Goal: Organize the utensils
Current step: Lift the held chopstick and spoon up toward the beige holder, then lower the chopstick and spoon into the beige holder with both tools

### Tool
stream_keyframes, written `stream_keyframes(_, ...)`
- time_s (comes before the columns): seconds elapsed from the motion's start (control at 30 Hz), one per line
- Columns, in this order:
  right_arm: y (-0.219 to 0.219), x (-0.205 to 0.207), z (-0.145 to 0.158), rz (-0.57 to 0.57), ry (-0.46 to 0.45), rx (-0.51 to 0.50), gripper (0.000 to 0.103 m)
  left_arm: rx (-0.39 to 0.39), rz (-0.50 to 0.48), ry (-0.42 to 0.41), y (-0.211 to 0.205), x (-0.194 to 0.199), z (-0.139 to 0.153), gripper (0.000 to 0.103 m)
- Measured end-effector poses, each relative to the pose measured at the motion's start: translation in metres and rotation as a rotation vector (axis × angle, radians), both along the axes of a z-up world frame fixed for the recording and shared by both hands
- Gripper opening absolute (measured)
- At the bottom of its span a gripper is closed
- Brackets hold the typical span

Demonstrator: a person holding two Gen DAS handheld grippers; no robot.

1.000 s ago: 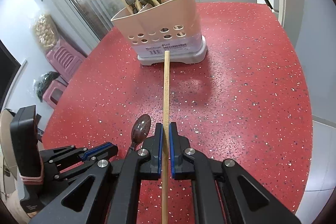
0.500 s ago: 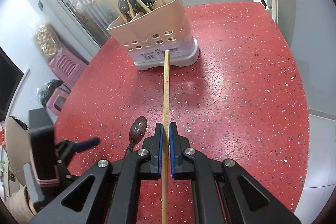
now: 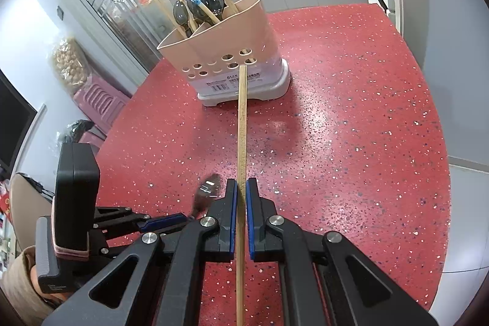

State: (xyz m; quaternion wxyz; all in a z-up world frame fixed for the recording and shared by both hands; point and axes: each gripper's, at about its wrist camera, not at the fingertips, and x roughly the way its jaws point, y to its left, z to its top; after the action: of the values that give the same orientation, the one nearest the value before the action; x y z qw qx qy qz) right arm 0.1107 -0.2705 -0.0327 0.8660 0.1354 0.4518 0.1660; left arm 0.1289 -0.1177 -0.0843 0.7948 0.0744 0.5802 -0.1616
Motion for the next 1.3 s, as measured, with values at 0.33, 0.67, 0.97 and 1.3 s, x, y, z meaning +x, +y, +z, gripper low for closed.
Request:
stream_keyframes(0.33, 0.000, -0.001, 0.004, -0.008, -0.022, 0.005, 0.006, -0.156, 0.073, -0.142, 0.018, -0.023, 0.016, 0.037)
stream_keyframes(0.67, 0.007, -0.011, 0.039, 0.019, -0.137, 0.015, 0.006, -0.203, 0.089, -0.246, 0.029, -0.026, 0.045, 0.037)
stream_keyframes(0.97, 0.009, -0.004, 0.074, 0.013, -0.203, 0.000, 0.006, -0.232, 0.105, -0.315, 0.036, -0.020, 0.070, 0.037)
stream_keyframes(1.3, 0.015, 0.013, 0.108, 0.026, -0.262, 0.005, 0.006, -0.265, 0.143, -0.420, 0.055, 0.000, 0.115, 0.037)
